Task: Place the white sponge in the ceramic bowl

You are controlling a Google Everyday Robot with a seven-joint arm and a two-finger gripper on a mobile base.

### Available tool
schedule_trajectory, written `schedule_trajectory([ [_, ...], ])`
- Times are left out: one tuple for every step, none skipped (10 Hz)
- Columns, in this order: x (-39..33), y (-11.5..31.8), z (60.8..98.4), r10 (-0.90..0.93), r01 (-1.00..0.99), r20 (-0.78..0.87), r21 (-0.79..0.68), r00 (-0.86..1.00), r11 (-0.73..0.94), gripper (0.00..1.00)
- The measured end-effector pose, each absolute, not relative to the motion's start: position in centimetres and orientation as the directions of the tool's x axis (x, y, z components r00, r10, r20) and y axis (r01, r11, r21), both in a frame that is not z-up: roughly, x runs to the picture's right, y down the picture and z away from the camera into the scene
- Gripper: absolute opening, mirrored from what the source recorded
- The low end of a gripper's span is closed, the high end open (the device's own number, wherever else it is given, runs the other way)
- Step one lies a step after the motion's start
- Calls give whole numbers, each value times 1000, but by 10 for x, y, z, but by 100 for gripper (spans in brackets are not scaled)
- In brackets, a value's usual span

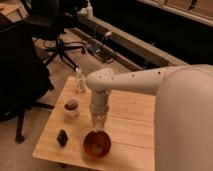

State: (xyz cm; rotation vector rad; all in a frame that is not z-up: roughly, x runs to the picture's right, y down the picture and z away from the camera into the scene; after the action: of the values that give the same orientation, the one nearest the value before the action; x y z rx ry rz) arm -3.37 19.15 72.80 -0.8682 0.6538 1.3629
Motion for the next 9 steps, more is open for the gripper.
schedule_trajectory([
  [-31, 215, 697, 525, -980, -831, -198, 185, 33, 5],
  [-29, 220, 687, 522, -976, -827, -214, 207, 47, 11],
  [-31, 225, 671, 515, -964, -817, -253, 258, 83, 25],
  [-33, 227, 664, 512, -957, -810, -273, 286, 101, 34],
  [-35, 228, 660, 509, -952, -806, -286, 301, 109, 42],
  [-39, 230, 658, 507, -946, -802, -303, 316, 111, 53],
  [-49, 233, 659, 504, -939, -796, -327, 335, 108, 64],
  [-58, 235, 661, 501, -932, -791, -346, 352, 108, 74],
  [-61, 237, 663, 500, -930, -789, -353, 357, 107, 78],
])
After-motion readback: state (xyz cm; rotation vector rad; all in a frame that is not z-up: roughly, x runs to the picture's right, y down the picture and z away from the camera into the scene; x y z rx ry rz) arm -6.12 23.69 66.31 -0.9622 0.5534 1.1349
